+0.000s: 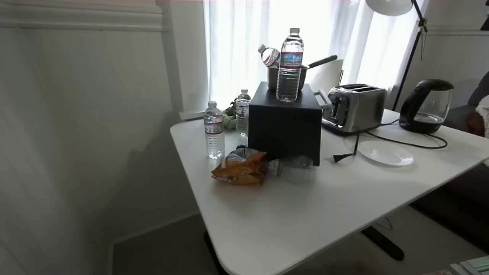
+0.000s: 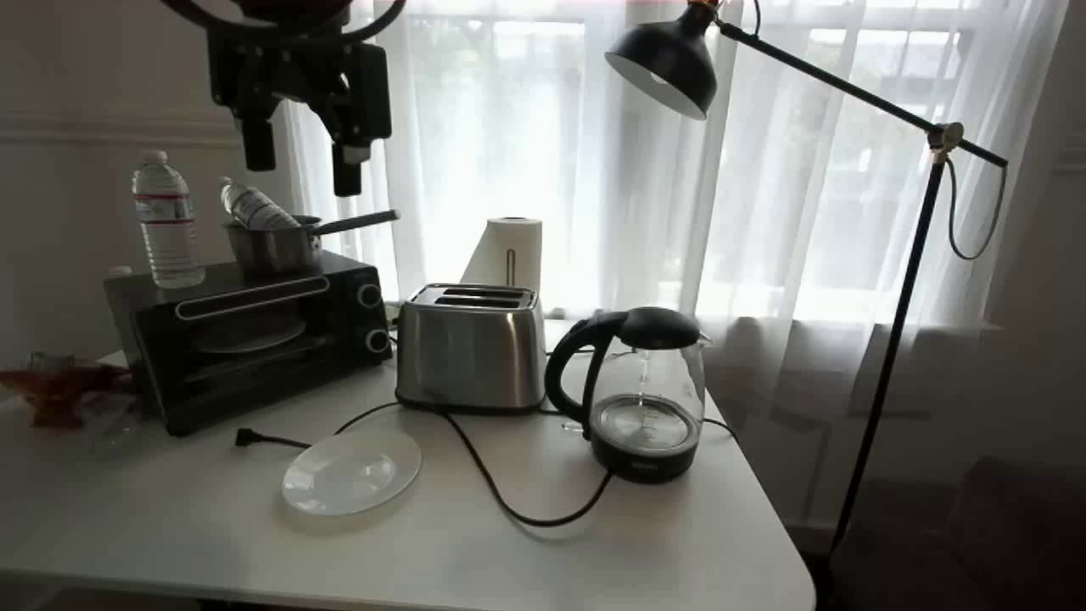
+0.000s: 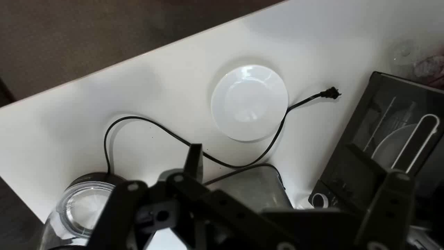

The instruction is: Press the lid ejecting button of the electric kettle

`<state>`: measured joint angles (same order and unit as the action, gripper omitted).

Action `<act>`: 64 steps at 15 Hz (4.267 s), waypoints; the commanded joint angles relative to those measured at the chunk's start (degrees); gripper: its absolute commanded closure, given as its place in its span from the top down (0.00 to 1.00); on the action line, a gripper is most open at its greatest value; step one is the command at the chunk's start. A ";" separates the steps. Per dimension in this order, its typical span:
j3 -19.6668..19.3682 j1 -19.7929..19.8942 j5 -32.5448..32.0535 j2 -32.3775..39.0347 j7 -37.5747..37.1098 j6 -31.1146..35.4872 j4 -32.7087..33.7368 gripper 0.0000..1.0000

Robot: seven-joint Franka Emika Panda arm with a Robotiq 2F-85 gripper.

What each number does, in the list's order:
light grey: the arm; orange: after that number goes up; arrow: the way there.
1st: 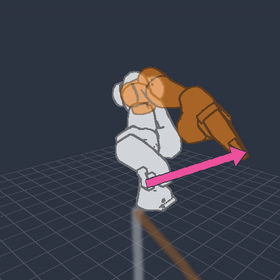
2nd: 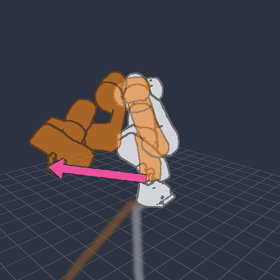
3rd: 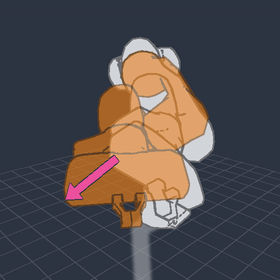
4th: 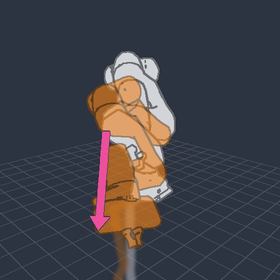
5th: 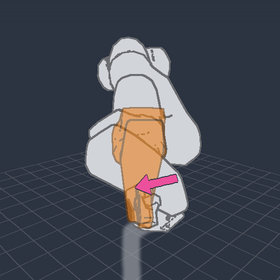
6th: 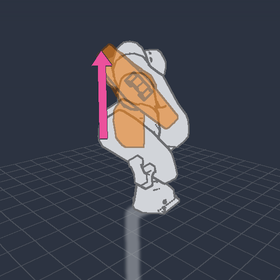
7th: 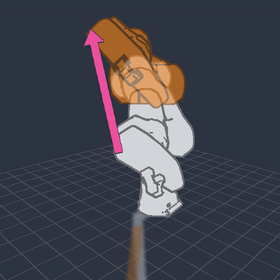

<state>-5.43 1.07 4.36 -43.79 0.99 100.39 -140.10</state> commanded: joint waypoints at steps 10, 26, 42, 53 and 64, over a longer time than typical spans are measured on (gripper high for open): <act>1.75 4.28 -3.49 3.42 -5.22 -1.39 0.45 1.00; 6.73 15.96 -26.50 23.88 -43.49 12.25 7.97 0.59; 4.84 6.85 -32.53 42.20 -86.03 14.02 21.60 0.04; 3.87 5.93 -37.25 45.23 -90.55 17.03 22.59 0.03; 2.14 2.89 -49.24 50.48 -102.04 26.75 22.82 0.02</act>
<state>-1.88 5.20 -42.32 5.65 -97.76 125.13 -117.57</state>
